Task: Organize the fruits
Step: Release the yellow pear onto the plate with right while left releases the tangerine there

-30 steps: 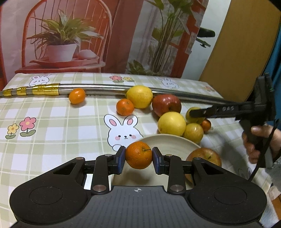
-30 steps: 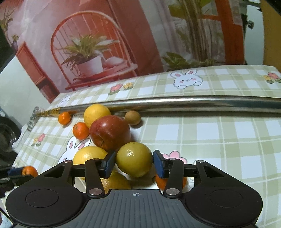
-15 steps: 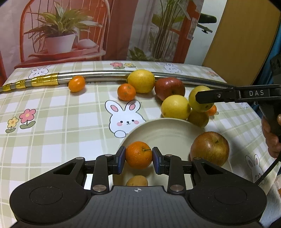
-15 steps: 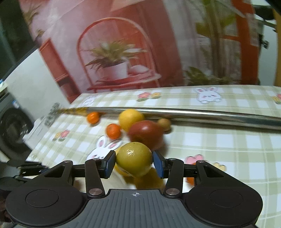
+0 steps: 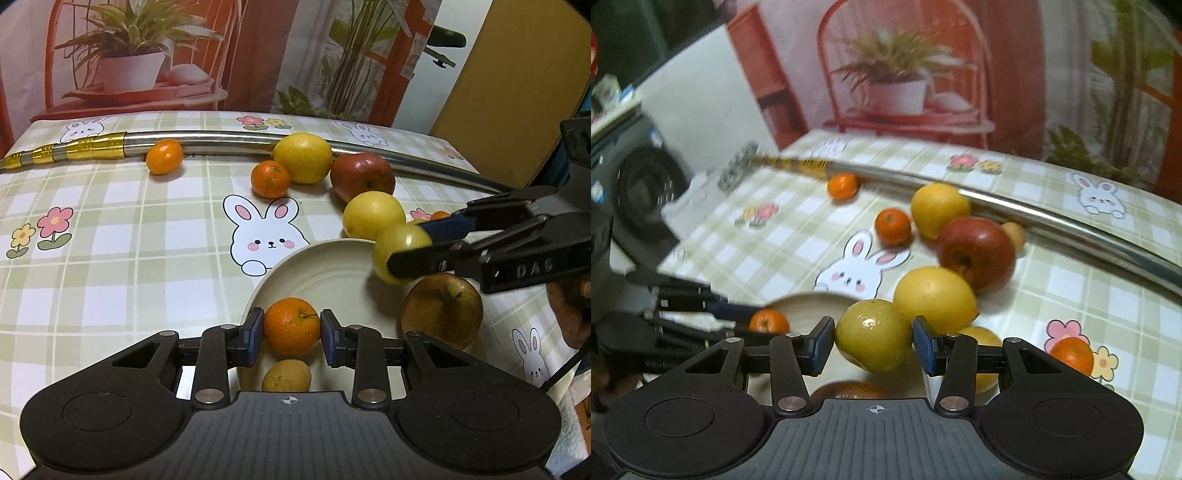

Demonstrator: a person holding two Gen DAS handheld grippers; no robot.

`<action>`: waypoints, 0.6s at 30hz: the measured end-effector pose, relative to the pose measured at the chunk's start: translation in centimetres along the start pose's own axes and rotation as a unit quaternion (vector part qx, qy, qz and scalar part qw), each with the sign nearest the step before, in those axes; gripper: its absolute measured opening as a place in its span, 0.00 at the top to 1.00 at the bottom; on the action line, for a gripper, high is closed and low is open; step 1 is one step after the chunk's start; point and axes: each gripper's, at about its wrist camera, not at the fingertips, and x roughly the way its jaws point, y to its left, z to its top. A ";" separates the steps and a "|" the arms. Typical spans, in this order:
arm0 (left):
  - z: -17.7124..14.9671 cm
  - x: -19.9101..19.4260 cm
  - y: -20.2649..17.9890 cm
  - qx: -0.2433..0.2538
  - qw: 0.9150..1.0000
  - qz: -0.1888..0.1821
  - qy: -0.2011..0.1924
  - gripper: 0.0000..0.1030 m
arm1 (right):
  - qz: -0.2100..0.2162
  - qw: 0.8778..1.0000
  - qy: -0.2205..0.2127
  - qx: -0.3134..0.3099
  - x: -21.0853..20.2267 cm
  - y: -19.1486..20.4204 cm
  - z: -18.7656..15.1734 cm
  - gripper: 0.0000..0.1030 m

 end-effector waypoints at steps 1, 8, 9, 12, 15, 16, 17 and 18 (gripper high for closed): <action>0.0 0.0 0.0 -0.001 1.000 0.000 0.000 0.67 | -0.001 1.000 0.008 -0.009 0.3 0.3 0.0 0.58; 0.1 0.1 0.0 -0.006 1.000 -0.003 0.003 0.67 | -0.007 0.999 0.036 -0.035 1.8 1.0 0.1 0.58; 0.1 0.1 0.0 -0.007 1.000 -0.003 0.003 0.67 | -0.008 0.999 0.037 -0.035 1.8 1.1 0.1 0.58; 0.0 0.1 0.0 -0.009 1.000 -0.004 0.003 0.66 | -0.011 0.998 0.043 -0.044 2.0 1.3 0.3 0.58; 0.1 0.2 0.1 -0.014 1.000 -0.006 0.003 0.66 | -0.013 0.998 0.046 -0.051 2.1 1.4 0.4 0.58; 0.0 0.2 0.1 -0.014 1.000 -0.006 0.003 0.66 | -0.014 0.997 0.047 -0.052 2.1 1.4 0.4 0.58; 0.0 0.2 0.1 -0.013 1.000 -0.006 0.003 0.66 | -0.016 0.997 0.048 -0.053 2.1 1.4 0.4 0.58; 0.0 0.2 0.0 -0.012 1.000 -0.005 0.003 0.66 | -0.017 0.997 0.048 -0.053 2.1 1.5 0.4 0.58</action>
